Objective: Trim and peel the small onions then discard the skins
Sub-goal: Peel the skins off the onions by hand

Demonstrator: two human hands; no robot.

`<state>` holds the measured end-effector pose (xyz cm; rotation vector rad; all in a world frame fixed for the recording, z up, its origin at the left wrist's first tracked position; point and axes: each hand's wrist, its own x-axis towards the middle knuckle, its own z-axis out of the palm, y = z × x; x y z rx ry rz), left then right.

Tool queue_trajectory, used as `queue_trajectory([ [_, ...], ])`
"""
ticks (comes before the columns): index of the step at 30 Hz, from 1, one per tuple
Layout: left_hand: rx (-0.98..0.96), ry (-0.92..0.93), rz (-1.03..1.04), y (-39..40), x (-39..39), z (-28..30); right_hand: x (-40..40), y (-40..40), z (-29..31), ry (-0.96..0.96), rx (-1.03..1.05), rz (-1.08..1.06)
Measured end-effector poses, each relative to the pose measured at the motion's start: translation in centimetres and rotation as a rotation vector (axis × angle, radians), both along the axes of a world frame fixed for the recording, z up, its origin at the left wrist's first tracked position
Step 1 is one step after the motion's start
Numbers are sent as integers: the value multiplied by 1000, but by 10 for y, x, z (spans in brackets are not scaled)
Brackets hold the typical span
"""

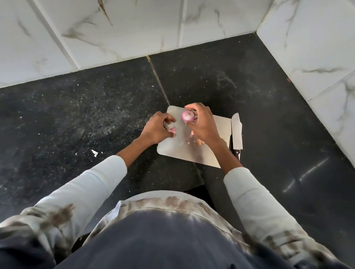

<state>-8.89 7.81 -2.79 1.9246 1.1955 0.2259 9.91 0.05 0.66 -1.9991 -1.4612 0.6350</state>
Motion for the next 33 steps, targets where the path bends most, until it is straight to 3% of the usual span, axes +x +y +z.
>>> queue_trajectory([
  [3,46,34,-26,-5,4,-6,-7,10,-12,-81,-76,67],
  [8,111,-6,35,-6,13,-8,2,20,-54,-141,-154,4],
  [15,113,-14,91,-3,20,-5,1,5,-13,-4,-92,-19],
  [19,115,31,84,-1,20,-3,23,-10,-11,-84,-20,-105],
  [25,192,34,69,-15,30,11,65,-43,-11,-108,-82,-313],
  [33,220,60,-241,-43,63,20,75,-94,-9,-12,-285,-189],
])
